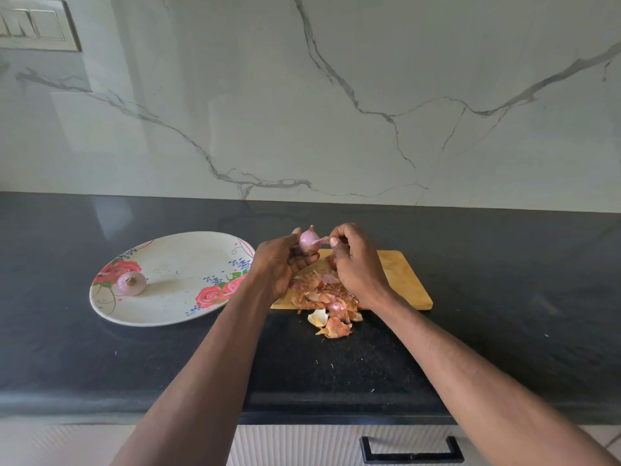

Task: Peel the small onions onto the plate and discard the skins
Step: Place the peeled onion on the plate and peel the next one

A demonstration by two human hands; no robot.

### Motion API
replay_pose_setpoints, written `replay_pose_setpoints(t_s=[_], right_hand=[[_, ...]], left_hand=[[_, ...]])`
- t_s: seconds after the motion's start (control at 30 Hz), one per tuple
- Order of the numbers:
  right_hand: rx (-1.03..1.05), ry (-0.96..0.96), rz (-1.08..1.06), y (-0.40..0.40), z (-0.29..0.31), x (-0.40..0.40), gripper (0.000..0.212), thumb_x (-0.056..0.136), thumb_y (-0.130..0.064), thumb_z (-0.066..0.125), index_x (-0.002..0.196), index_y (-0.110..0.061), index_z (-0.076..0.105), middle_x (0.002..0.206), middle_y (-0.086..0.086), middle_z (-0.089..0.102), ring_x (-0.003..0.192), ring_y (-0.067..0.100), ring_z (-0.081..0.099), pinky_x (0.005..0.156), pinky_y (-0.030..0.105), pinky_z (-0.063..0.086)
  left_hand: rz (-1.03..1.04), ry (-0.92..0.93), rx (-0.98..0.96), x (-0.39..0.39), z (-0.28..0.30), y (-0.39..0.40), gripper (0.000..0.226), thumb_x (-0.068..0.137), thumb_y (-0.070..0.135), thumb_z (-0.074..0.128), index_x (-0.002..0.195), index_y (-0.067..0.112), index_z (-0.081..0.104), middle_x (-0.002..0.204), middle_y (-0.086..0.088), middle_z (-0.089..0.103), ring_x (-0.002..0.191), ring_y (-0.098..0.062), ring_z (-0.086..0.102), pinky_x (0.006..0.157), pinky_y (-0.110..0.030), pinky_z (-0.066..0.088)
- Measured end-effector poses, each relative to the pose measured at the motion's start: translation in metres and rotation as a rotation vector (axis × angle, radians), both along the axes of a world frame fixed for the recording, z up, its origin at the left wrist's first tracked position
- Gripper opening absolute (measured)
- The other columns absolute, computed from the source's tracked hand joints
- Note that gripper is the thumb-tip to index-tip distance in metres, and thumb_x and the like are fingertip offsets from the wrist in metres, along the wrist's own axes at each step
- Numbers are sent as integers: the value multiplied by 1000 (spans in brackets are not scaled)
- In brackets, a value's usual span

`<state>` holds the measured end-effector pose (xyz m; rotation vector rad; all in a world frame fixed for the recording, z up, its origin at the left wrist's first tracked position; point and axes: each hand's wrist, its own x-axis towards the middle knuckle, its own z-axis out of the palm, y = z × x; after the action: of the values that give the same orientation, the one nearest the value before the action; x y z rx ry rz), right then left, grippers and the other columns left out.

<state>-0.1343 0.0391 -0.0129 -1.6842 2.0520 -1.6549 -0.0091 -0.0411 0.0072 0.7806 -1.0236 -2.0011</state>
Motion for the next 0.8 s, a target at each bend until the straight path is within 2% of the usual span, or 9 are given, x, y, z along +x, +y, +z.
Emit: replay_pose_setpoints(t_s=[0.1, 0.2, 0.3, 0.4, 0.47, 0.63, 0.8], right_hand=[[2, -37, 5, 2, 2, 1, 11, 102, -10, 52, 92, -14, 55, 90, -6, 54, 75, 5, 50, 62, 15, 39], [3, -85, -14, 4, 3, 1, 10, 99, -8, 56, 94, -17, 57, 92, -5, 58, 80, 8, 55, 65, 15, 43], [-8, -64, -11, 6, 5, 1, 26, 92, 1, 58, 106, -21, 56, 100, -5, 59, 89, 3, 56, 71, 11, 47], [-30, -38, 29, 9, 8, 1, 37, 89, -7, 68, 120, -24, 60, 107, -8, 58, 94, 1, 54, 71, 8, 47], [-29, 9, 58, 8, 8, 2, 39, 85, -12, 76, 122, -22, 66, 111, -8, 58, 96, 2, 55, 70, 8, 49], [-53, 94, 43, 4, 2, 0, 26, 86, -5, 75, 112, -13, 74, 105, -6, 60, 95, -13, 53, 72, 4, 45], [-93, 109, -14, 5, 4, -3, 11, 88, -5, 73, 97, -10, 74, 99, -7, 65, 92, -13, 56, 75, 4, 44]], left_hand=[[7, -17, 7, 0, -1, -2, 19, 99, 16, 62, 99, -4, 63, 75, -19, 73, 69, -26, 69, 70, -33, 62], [-1, -6, 9, 0, -2, -3, 21, 100, 19, 61, 100, -2, 63, 81, -21, 72, 72, -26, 69, 72, -33, 61], [-26, 3, 11, -1, -2, -2, 22, 100, 20, 61, 100, -2, 63, 76, -19, 73, 71, -25, 69, 71, -32, 61], [-33, -17, -12, -2, -2, -2, 24, 98, 21, 65, 101, -3, 65, 76, -18, 73, 67, -24, 70, 67, -31, 62], [-43, -38, -34, -1, -3, -2, 27, 97, 23, 66, 102, -3, 66, 77, -18, 72, 62, -22, 68, 64, -30, 61], [-66, -66, -51, -2, -4, -2, 31, 96, 25, 67, 105, -5, 67, 77, -17, 72, 56, -20, 66, 55, -27, 59], [-119, -91, -106, -1, -2, -1, 34, 87, 27, 78, 100, -4, 72, 91, -20, 72, 67, -25, 67, 59, -29, 58]])
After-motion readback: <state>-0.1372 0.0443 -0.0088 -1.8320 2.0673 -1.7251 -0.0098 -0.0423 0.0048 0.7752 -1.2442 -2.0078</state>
